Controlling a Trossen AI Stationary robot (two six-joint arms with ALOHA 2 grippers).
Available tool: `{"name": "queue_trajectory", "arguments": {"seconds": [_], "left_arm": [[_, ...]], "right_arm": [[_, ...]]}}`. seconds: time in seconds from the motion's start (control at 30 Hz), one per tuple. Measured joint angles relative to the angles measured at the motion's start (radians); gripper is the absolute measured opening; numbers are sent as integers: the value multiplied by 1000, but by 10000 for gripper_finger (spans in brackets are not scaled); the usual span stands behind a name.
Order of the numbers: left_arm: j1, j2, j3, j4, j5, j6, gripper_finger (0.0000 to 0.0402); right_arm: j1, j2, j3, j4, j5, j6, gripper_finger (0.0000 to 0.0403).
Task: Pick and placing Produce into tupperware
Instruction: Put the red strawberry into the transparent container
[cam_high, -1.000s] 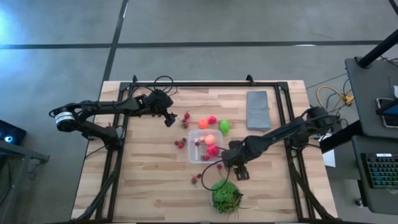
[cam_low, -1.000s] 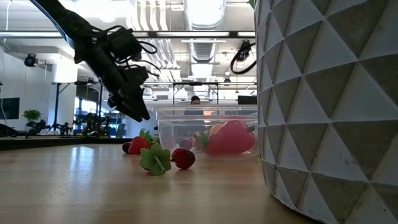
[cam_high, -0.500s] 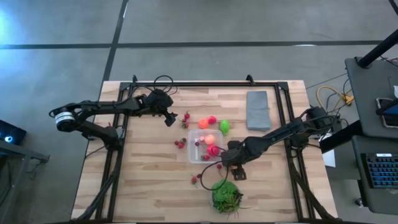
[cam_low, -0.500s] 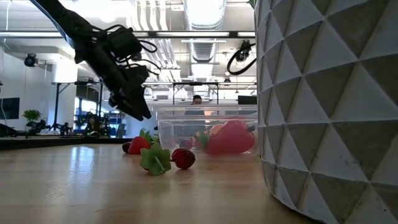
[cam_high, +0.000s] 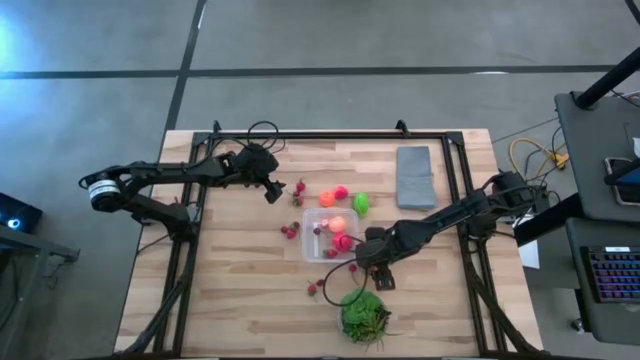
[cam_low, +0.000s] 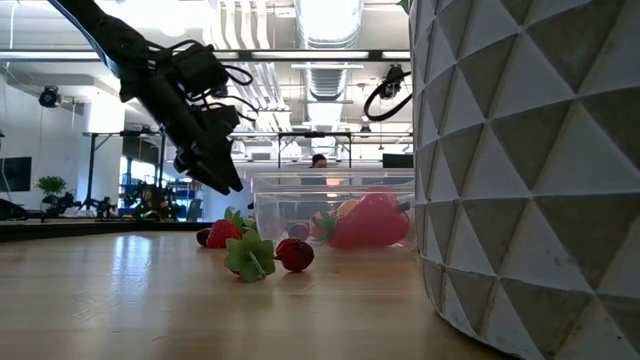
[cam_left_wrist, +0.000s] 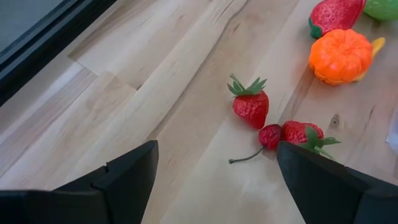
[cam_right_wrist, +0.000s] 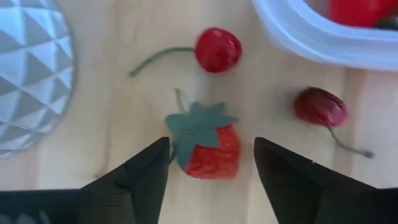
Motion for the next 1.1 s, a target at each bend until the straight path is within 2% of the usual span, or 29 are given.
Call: {"name": "queue_trajectory", "arguments": {"seconds": [0.67, 0.93, 1.1], "left_arm": [[0, 0, 0, -1, 1, 0, 313], [0, 0, 0, -1, 1, 0, 313], [0, 0, 0, -2, 1, 0, 313]], "right_arm": [[0, 0, -8, 13, -22, 12, 135], [0, -8, 19, -7, -15, 12, 134], [0, -10, 79, -156, -15, 12, 135]]}}
